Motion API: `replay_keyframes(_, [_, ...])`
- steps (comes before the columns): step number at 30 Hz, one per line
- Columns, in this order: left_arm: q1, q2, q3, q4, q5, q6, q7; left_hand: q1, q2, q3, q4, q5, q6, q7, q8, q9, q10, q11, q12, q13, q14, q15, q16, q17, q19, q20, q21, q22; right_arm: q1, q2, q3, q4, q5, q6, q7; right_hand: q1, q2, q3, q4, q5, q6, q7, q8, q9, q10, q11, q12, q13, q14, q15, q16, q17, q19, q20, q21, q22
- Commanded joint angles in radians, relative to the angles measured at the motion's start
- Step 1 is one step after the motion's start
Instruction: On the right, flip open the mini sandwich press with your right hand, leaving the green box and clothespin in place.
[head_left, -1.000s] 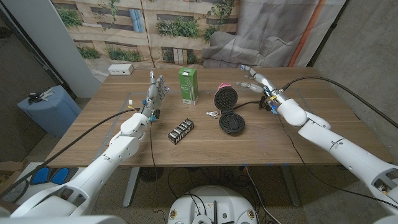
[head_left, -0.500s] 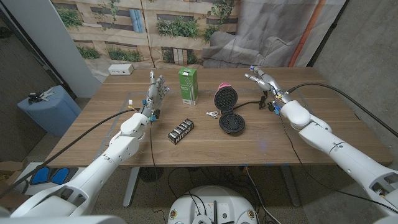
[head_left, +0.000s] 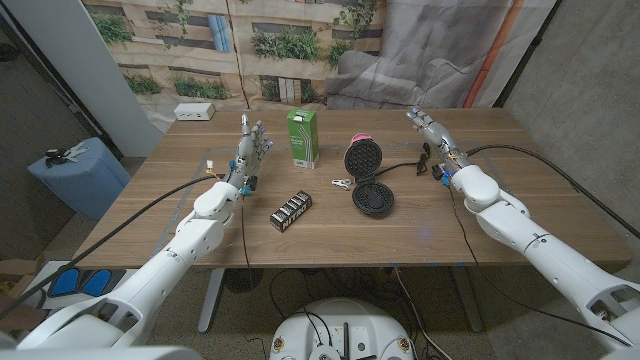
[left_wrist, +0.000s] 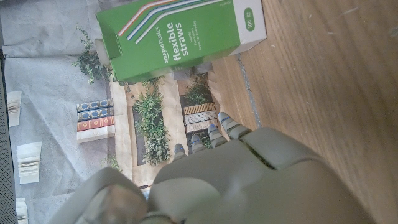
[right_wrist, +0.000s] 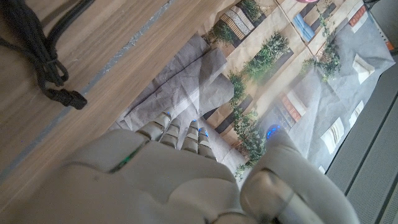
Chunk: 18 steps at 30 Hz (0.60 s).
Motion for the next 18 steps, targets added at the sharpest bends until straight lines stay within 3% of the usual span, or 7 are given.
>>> replay_keyframes(1, [0.0,0.0,0.0,0.0,0.0,0.0,0.0,0.0,0.052,-0.007,0.001,0.005,-0.034,-0.008,0.005,0.005,-0.006,-0.001,0.003,0.002,-0.007,-0.038,0.007,0.003,0.003,-0.004,0.006,0.003,-0.03,0.053,0.045,-0.014,0.172,-0.057,-0.01,-0.036,0.003,-0.01,0.015,0.0,0.0,0.012,-0.004,0.001,0.006,0.01,0.003,0.0,0.002,0.009,0.007,0.002,-0.033,0.009,-0.001,0.003])
replay_keyframes(16, [0.0,0.0,0.0,0.0,0.0,0.0,0.0,0.0,0.052,-0.007,0.001,0.005,-0.034,-0.008,0.005,0.005,-0.004,-0.001,0.004,0.002,-0.008,-0.037,0.007,0.003,0.003,-0.003,0.006,0.003,-0.035,0.078,0.073,0.011,0.287,-0.098,-0.003,-0.082,0.012,-0.025,0.028,0.003,-0.015,0.022,-0.01,0.001,-0.01,0.014,-0.003,-0.002,-0.021,0.01,-0.001,0.002,-0.038,0.002,0.008,0.002])
replay_keyframes(18, [0.0,0.0,0.0,0.0,0.0,0.0,0.0,0.0,0.052,-0.007,0.001,0.005,-0.034,-0.008,0.005,0.005,-0.005,0.0,0.004,0.002,-0.008,-0.037,0.007,0.003,0.003,-0.003,0.006,0.003,-0.045,0.099,0.1,-0.007,0.366,-0.145,-0.009,-0.084,0.013,-0.026,0.028,0.003,-0.016,0.022,-0.01,0.001,-0.011,0.014,-0.003,-0.002,-0.021,0.008,-0.001,0.002,-0.037,0.001,0.008,0.002])
